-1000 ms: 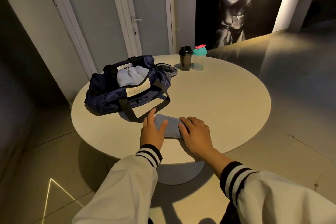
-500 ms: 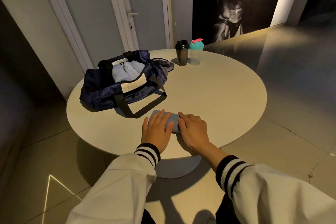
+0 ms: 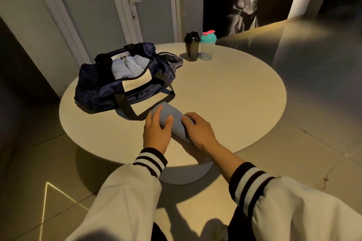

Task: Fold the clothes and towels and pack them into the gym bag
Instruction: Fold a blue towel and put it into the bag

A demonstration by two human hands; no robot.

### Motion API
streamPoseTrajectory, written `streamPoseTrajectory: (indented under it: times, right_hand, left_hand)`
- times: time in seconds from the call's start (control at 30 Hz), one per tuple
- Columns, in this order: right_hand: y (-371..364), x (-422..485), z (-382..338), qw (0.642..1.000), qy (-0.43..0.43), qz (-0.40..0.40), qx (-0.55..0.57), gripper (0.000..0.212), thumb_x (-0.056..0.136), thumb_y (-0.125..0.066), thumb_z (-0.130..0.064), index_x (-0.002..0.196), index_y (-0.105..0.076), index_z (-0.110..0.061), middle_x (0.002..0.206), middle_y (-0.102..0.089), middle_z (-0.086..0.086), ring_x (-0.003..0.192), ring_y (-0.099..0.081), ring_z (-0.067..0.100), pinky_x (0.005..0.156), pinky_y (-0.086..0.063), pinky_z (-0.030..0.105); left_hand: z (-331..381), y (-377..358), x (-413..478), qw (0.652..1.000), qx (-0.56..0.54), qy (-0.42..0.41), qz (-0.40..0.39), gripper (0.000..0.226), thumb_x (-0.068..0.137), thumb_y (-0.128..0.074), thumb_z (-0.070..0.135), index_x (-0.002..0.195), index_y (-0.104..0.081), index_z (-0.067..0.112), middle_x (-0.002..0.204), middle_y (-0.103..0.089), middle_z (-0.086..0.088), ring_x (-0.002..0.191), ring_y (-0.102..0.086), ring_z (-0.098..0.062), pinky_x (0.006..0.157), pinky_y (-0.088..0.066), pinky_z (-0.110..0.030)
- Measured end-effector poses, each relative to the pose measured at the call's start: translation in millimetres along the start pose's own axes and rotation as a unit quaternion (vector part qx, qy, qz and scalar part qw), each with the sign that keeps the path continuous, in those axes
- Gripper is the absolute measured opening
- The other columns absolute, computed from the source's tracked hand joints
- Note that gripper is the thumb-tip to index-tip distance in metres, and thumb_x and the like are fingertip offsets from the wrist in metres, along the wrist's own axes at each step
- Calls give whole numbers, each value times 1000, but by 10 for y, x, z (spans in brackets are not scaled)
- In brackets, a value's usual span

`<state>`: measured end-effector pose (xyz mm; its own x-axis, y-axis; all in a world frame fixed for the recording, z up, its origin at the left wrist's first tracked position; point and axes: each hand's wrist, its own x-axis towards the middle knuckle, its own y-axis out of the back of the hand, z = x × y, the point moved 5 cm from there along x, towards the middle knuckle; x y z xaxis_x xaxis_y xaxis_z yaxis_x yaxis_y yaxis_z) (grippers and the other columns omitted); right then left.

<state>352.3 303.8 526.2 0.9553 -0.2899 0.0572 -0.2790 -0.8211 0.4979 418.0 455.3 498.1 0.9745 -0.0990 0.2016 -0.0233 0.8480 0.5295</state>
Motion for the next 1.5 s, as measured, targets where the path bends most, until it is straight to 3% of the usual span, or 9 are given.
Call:
streamPoseTrajectory:
  times: [0.13, 0.3, 0.47, 0.67, 0.93, 1.07, 1.17, 1.37, 1.5]
  right_hand:
    - [-125, 242, -111, 994, -5, -1, 112, 29, 104, -40, -39, 120, -61, -28, 119, -64, -8, 101, -59, 8, 78, -46, 22]
    - [-250, 601, -319, 973, -17, -24, 227, 20, 105, -43, -37, 119, -57, -33, 115, -67, -7, 98, -66, 8, 78, -55, 25]
    - [-156, 758, -791, 950, -80, -70, 292, 15, 104, -49, -33, 117, -56, -33, 116, -66, 1, 99, -67, 15, 69, -51, 20]
    - [335, 728, -1602, 940, -144, -110, 291, 18, 101, -54, -18, 114, -56, -30, 110, -60, 10, 88, -63, 19, 65, -50, 22]
    - [623, 728, -2265, 918, -166, -155, 325, 19, 104, -50, -18, 123, -48, -21, 111, -59, 11, 77, -66, 7, 62, -50, 20]
    - [418, 803, -2380, 896, -196, -181, 355, 31, 103, -51, -34, 132, -41, -30, 124, -61, 6, 101, -69, 18, 76, -56, 29]
    - [183, 911, -2480, 877, -225, -184, 383, 34, 101, -55, -35, 134, -44, -38, 124, -67, 4, 106, -70, 22, 83, -59, 37]
    - [-386, 1358, -2636, 906, -217, -116, 343, 28, 102, -56, -21, 125, -54, -36, 123, -64, 5, 105, -68, 18, 79, -58, 27]
    - [-822, 1630, -2674, 926, -230, -76, 289, 29, 104, -50, -16, 127, -54, -33, 123, -62, -1, 104, -62, 8, 68, -52, 15]
  left_hand:
    - [17, 55, 240, 991, -135, 2, 7, 58, 83, -51, 64, 138, -36, 56, 157, -24, 14, 140, -36, -21, 106, -48, -50]
    - [166, 109, 699, 980, -197, -2, -8, 56, 79, -57, 65, 131, -34, 70, 160, -22, 14, 142, -37, -19, 107, -47, -51]
    - [467, 395, 946, 966, -249, 64, -31, 59, 90, -66, 39, 141, -40, 54, 150, -45, 11, 133, -49, -14, 107, -46, -49]
    - [1299, 974, 1034, 961, -242, 110, -70, 55, 97, -61, 9, 135, -49, 47, 154, -42, 3, 142, -39, -19, 113, -41, -47]
    - [1863, 1494, 1118, 950, -258, 175, -37, 55, 93, -64, 4, 125, -55, 47, 138, -55, 0, 121, -58, -17, 97, -54, -39]
    - [1836, 1615, 1199, 938, -277, 204, -52, 52, 95, -63, 5, 129, -52, 42, 129, -54, 9, 119, -56, -21, 99, -52, -50]
    - [1666, 1746, 1367, 941, -270, 197, -61, 52, 94, -64, 6, 131, -52, 41, 133, -53, 8, 122, -55, -19, 102, -51, -48]
    - [1075, 2018, 1898, 941, -236, 203, -133, 52, 98, -61, 12, 136, -46, 43, 142, -48, 3, 126, -53, -17, 105, -49, -44]
    - [565, 2291, 2403, 964, -102, 176, -173, 45, 101, -55, 29, 143, -42, 37, 146, -49, 2, 131, -49, -17, 108, -44, -39]
